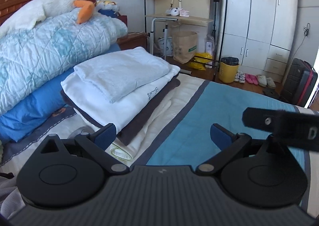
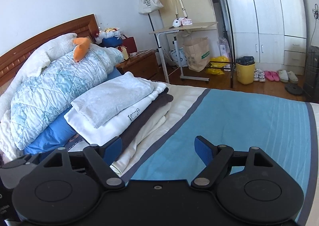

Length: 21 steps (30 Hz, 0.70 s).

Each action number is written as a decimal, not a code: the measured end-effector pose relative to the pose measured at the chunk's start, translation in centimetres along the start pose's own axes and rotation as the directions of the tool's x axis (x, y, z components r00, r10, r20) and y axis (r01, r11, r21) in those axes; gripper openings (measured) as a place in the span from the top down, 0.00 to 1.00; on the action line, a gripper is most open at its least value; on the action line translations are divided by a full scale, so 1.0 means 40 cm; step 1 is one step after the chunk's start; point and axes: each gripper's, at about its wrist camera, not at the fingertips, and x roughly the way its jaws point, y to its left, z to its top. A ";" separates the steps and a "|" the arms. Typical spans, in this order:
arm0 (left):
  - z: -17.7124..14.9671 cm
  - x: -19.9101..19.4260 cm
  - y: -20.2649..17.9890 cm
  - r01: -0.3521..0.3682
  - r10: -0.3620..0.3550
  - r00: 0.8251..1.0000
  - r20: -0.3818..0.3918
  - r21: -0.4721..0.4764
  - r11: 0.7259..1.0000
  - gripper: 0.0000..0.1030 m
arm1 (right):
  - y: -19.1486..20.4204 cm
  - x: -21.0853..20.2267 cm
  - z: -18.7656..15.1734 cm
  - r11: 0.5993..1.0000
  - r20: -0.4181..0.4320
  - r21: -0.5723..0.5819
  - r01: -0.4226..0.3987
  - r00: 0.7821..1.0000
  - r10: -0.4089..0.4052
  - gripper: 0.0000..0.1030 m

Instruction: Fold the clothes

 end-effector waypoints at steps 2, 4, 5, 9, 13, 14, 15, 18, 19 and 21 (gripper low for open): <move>-0.003 -0.011 -0.007 -0.004 0.004 1.000 -0.001 0.009 1.000 0.00 | 0.001 -0.012 -0.006 1.000 0.003 0.012 0.022 1.000 -0.022 0.17; -0.009 -0.012 -0.009 0.008 -0.008 1.000 -0.022 0.004 1.000 0.00 | 0.001 -0.024 -0.015 0.999 0.001 0.023 0.049 0.999 -0.049 0.15; -0.011 -0.012 -0.011 0.017 -0.017 0.999 -0.031 0.006 1.000 0.00 | -0.001 -0.027 -0.020 0.998 -0.007 0.029 0.063 0.998 -0.063 0.14; -0.023 -0.009 -0.025 -0.013 0.014 0.999 -0.040 0.029 1.000 0.00 | -0.018 -0.030 -0.036 0.991 -0.036 0.080 0.110 0.994 -0.107 0.12; -0.038 0.002 -0.037 -0.012 0.014 0.997 -0.070 0.034 0.999 0.00 | -0.036 -0.025 -0.055 0.985 -0.058 0.126 0.118 0.992 -0.111 0.12; -0.041 0.003 -0.040 -0.005 0.008 0.997 -0.076 0.034 0.999 0.00 | -0.036 -0.024 -0.059 0.985 -0.060 0.123 0.124 0.991 -0.117 0.13; -0.041 0.003 -0.042 -0.008 0.011 0.997 -0.074 0.038 0.999 0.00 | -0.036 -0.024 -0.064 0.984 -0.058 0.118 0.134 0.990 -0.128 0.12; -0.043 -0.003 -0.055 -0.032 0.036 0.998 -0.056 0.068 0.997 0.00 | -0.035 -0.027 -0.070 0.983 -0.052 0.099 0.152 0.988 -0.147 0.12; -0.043 -0.003 -0.057 -0.031 0.035 0.998 -0.058 0.069 0.997 0.00 | -0.033 -0.028 -0.071 0.983 -0.050 0.093 0.159 0.987 -0.155 0.12; -0.042 -0.002 -0.060 -0.029 0.034 0.998 -0.062 0.070 0.997 0.00 | -0.031 -0.029 -0.070 0.982 -0.046 0.083 0.172 0.985 -0.168 0.12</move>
